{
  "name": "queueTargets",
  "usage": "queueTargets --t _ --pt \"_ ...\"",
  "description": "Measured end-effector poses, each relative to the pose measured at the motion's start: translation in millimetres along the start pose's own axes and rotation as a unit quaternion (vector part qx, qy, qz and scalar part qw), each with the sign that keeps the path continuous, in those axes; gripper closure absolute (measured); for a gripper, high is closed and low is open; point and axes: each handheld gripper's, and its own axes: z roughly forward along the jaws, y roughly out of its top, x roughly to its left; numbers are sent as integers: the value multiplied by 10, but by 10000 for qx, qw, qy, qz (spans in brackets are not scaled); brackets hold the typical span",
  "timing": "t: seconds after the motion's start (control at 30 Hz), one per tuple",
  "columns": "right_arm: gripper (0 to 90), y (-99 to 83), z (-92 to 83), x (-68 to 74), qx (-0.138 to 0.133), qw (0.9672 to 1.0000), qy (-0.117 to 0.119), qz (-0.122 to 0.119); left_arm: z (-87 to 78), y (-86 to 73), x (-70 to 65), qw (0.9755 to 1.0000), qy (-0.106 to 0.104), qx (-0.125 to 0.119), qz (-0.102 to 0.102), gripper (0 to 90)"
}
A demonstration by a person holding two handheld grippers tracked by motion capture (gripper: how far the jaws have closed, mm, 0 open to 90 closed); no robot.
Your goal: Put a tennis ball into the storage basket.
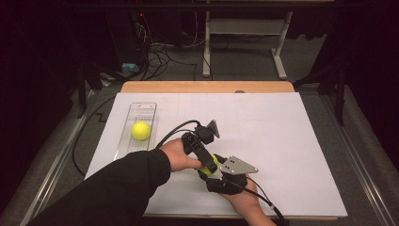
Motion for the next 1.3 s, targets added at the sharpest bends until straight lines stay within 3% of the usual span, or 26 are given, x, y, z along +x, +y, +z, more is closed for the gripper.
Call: queueTargets --t 0.6,1.3 --pt "271 13 -10 17 -53 10000 9 26 114 26 14 9998 -167 80 26 30" --pt "270 3 9 25 -2 10000 -26 1 96 13 2 9989 -442 91 144 256"
